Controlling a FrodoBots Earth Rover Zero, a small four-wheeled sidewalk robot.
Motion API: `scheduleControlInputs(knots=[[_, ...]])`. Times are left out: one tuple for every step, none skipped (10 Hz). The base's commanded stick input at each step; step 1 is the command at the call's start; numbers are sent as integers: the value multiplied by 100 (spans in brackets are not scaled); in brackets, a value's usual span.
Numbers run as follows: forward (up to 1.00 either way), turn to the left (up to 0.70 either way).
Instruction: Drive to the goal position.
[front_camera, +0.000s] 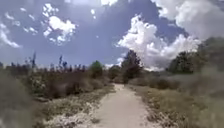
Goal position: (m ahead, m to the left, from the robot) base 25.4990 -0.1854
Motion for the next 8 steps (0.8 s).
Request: scheduleControlInputs(knots=[[70, 35], [70, 25], [70, 0], [70, 0], [70, 0], [70, 0], [70, 0], [70, 0]])
